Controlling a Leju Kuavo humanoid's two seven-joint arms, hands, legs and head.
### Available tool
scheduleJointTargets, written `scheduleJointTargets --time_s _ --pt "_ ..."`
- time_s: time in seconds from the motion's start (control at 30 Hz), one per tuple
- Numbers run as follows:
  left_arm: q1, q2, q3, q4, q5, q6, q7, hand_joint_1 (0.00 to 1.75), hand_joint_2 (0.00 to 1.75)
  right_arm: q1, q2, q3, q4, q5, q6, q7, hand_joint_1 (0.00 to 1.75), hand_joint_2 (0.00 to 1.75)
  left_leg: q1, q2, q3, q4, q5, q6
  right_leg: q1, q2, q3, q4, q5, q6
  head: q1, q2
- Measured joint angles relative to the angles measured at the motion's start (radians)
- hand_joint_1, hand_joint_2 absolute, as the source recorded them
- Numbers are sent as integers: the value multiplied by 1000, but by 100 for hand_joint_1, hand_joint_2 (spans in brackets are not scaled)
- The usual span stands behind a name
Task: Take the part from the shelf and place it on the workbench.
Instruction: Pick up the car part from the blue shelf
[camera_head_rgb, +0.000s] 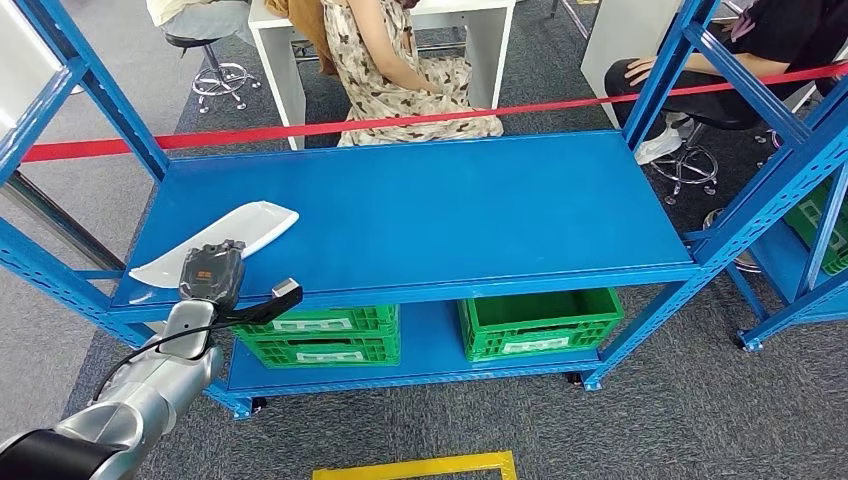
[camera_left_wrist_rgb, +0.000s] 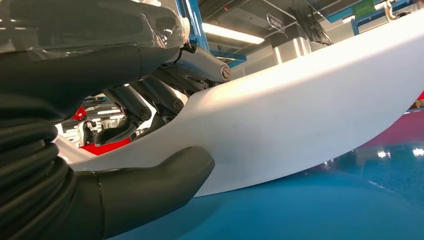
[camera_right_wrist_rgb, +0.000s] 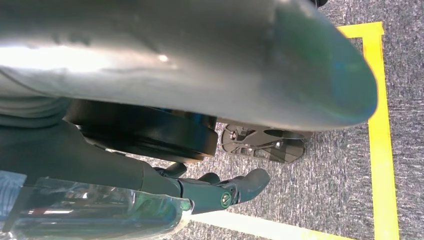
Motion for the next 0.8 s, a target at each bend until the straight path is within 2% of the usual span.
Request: scheduleJointTargets --time_s 0.1,0.13,0.23,0.27,0.47,0.8 --pt "3 2 -4 0 -1 6 35 175 175 0 0 1 0 4 0 3 0 0 0 0 0 0 0 0 0 0 0 0 0 0 0 0" --pt "4 4 -17 0 -2 5 58 175 131 0 0 1 0 6 0 5 0 0 0 0 0 0 0 0 0 0 0 0 0 0 0 0" --pt "3 15 -79 0 -4 -1 117 175 131 0 0 2 0 11 0 8 0 0 0 0 0 0 0 0 0 0 0 0 0 0 0 0" --pt "3 18 -102 0 -5 -4 130 175 175 0 0 2 0 11 1 8 0 0 0 0 0 0 0 0 0 0 0 0 0 0 0 0" --pt "-8 29 -232 0 11 -2 165 175 175 2 2 2 0 1 12 -1 0 0 0 0 0 0 0 0 0 0 0 0 0 0 0 0" --pt "-20 22 -259 0 -2 1 141 175 175 6 2 0 0 -15 24 -6 0 0 0 0 0 0 0 0 0 0 0 0 0 1 0 0"
